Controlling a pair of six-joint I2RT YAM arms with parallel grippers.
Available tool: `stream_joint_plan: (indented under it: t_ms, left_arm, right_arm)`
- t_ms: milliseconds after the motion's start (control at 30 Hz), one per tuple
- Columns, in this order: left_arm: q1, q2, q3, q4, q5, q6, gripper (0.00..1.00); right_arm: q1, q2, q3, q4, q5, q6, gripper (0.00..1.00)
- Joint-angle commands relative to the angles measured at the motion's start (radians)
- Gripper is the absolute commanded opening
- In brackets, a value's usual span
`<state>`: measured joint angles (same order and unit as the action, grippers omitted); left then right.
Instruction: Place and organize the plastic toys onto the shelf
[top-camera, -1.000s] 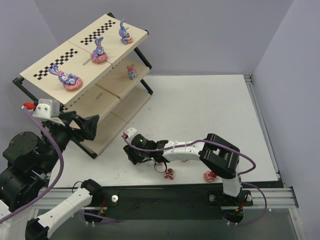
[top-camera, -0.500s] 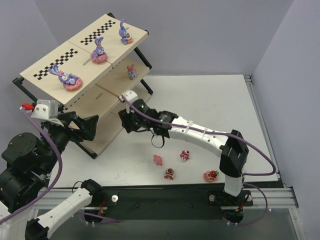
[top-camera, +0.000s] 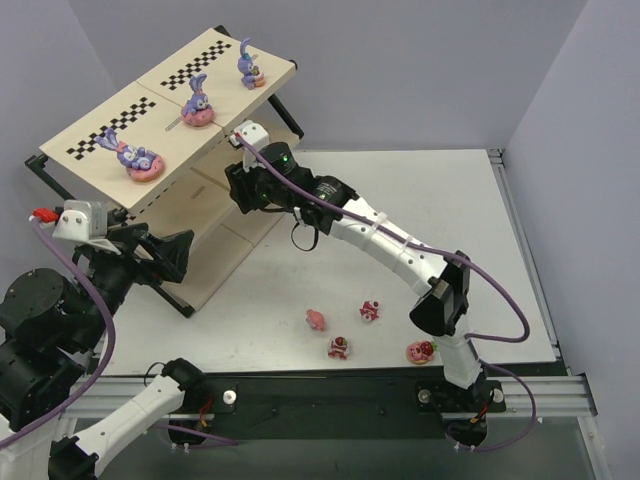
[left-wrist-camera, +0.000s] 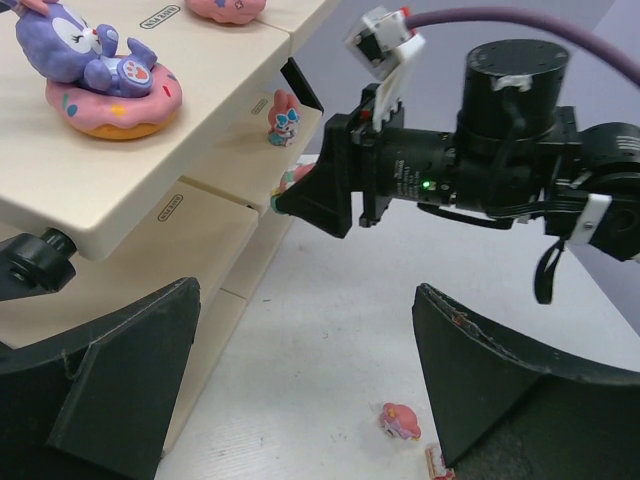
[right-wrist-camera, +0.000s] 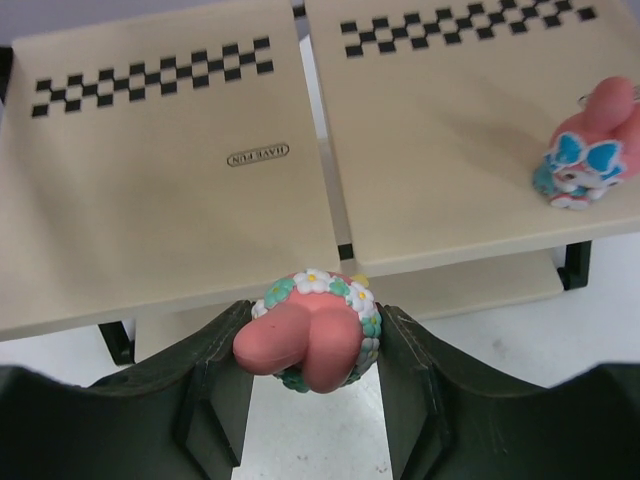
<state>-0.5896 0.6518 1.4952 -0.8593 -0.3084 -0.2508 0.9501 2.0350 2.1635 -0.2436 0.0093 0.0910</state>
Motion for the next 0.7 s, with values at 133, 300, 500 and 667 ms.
stream_joint_plan:
  t_ms: [133, 300, 500, 667]
  left_arm:
    - [-0.001, 0.016, 0.040, 0.006, 0.009, 0.005, 0.97]
    - [-0.001, 0.020, 0.037, 0.013, 0.015, 0.008, 0.97]
    - [-0.003, 0.019, 0.037, 0.014, 0.014, 0.013, 0.97]
    - [-0.003, 0.014, 0.033, 0.011, 0.014, 0.008, 0.97]
  right_arm:
    - [-0.011, 0.106, 0.133, 0.004, -0.063, 0.019, 0.00]
    - [-0.013, 0.143, 0.166, 0.044, -0.060, 0.038, 0.00]
    - [-0.013, 0.157, 0.179, 0.087, -0.049, 0.039, 0.00]
    - [-0.019, 0.189, 0.191, 0.118, -0.028, -0.017, 0.00]
